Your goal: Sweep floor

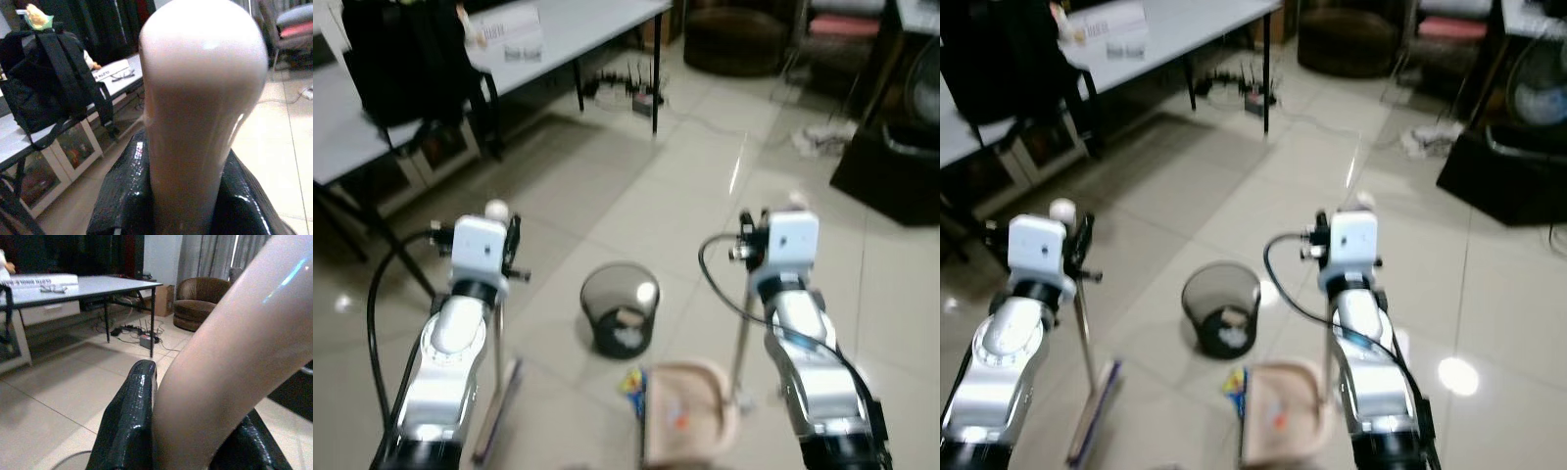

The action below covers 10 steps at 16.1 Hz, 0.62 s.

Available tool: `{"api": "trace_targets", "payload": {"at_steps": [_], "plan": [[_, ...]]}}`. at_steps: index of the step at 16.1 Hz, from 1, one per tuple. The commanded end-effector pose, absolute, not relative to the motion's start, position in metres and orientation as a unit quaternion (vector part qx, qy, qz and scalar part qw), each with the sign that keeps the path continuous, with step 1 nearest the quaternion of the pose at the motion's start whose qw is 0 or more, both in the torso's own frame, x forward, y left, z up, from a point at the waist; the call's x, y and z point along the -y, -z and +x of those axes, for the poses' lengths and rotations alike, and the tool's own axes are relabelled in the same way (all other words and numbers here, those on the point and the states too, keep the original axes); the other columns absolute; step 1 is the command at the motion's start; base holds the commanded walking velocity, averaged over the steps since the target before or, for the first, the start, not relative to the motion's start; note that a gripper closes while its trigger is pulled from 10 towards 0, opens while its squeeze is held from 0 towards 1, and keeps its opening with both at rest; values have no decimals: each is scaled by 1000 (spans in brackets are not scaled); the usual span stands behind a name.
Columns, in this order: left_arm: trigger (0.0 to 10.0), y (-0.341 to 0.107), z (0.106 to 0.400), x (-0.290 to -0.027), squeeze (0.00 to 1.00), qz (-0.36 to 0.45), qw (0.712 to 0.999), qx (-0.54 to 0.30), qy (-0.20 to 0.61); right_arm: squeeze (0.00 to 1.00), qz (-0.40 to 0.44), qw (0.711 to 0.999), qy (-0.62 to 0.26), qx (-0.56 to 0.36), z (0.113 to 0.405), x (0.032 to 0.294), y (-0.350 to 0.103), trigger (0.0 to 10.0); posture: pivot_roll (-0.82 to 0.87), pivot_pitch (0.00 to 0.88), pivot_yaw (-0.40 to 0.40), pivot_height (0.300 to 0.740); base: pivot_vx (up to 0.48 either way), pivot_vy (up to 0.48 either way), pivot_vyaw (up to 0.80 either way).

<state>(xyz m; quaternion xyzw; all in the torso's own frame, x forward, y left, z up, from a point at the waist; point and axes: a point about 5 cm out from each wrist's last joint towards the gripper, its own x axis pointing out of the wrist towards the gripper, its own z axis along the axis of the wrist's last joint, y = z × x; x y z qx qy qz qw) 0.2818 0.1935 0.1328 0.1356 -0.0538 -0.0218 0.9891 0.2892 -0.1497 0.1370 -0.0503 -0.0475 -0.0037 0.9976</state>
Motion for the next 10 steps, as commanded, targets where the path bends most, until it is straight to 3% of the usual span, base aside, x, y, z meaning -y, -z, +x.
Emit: {"api": "trace_targets", "payload": {"at_steps": [1, 3, 5, 10], "plan": [[10000, -140, 282, -195, 0, 147, 987, 68, 20, 0, -48, 997, 10, 55, 287, 152, -142, 10000, -31, 44, 85, 740, 0, 356, 0], [10000, -139, 282, -195, 0, 147, 987, 65, 22, 0, -49, 997, 13, 52, 285, 153, -141, 10000, -35, 46, 88, 740, 0, 352, 0], [10000, -140, 280, -192, 0, 168, 983, 71, 34, 0, -58, 997, 11, 55, 284, 154, -142, 10000, -37, 46, 85, 740, 0, 0, 0], [10000, -139, 281, -188, 0, 171, 982, 73, 31, 0, -70, 996, 11, 52, 287, 156, -144, 10000, -40, 43, 76, 740, 0, -480, 0]]}}
